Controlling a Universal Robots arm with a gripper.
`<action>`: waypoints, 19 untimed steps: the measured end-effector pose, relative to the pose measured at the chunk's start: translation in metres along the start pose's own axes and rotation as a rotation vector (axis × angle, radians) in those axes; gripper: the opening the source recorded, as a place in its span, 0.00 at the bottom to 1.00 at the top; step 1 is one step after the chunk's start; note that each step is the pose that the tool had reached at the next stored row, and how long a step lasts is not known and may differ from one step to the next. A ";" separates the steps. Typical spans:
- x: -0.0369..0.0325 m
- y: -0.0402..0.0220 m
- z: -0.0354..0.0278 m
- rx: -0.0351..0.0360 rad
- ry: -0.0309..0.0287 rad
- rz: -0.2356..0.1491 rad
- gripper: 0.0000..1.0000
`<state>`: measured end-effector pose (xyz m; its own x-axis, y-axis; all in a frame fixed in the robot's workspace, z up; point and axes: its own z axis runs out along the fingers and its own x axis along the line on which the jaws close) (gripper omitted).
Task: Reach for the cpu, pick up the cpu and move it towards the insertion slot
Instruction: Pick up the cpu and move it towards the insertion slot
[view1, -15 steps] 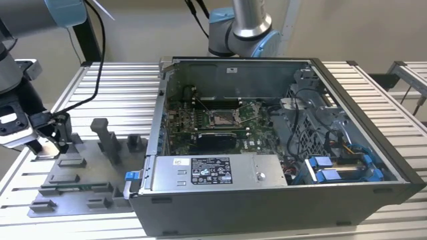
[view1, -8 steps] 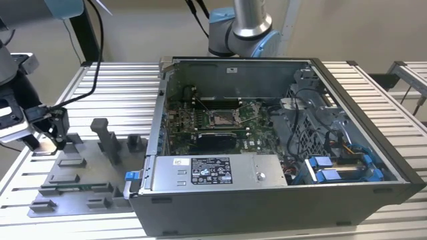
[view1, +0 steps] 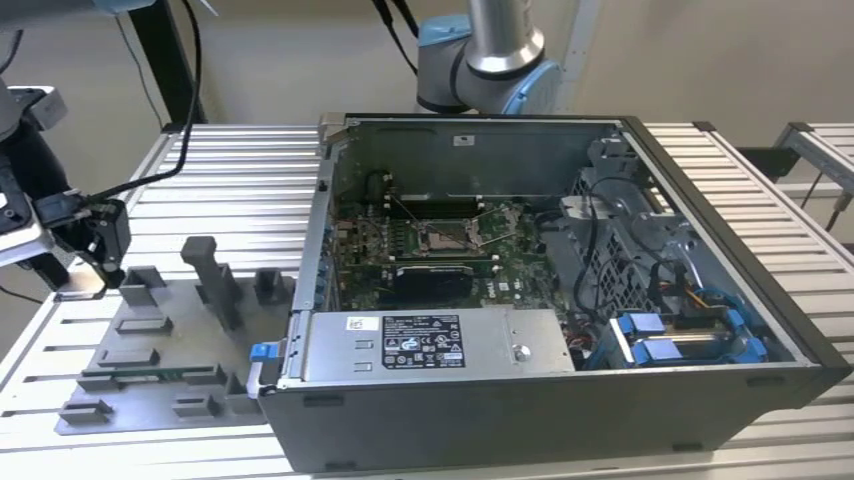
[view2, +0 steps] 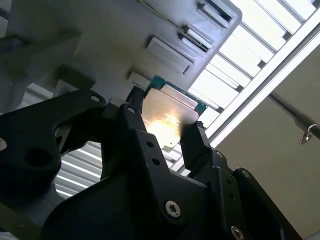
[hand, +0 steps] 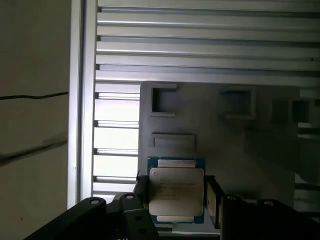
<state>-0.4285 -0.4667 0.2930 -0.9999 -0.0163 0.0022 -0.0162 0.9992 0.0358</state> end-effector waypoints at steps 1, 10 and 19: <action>0.0000 0.0001 -0.0031 0.0004 0.0002 0.000 0.00; 0.0001 0.0009 -0.0239 0.0068 0.0001 0.000 0.00; 0.0001 0.0017 -0.0470 0.0167 0.0004 0.000 0.00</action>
<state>-0.4286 -0.4667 0.3401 -0.9999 -0.0162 0.0026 -0.0162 0.9997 0.0191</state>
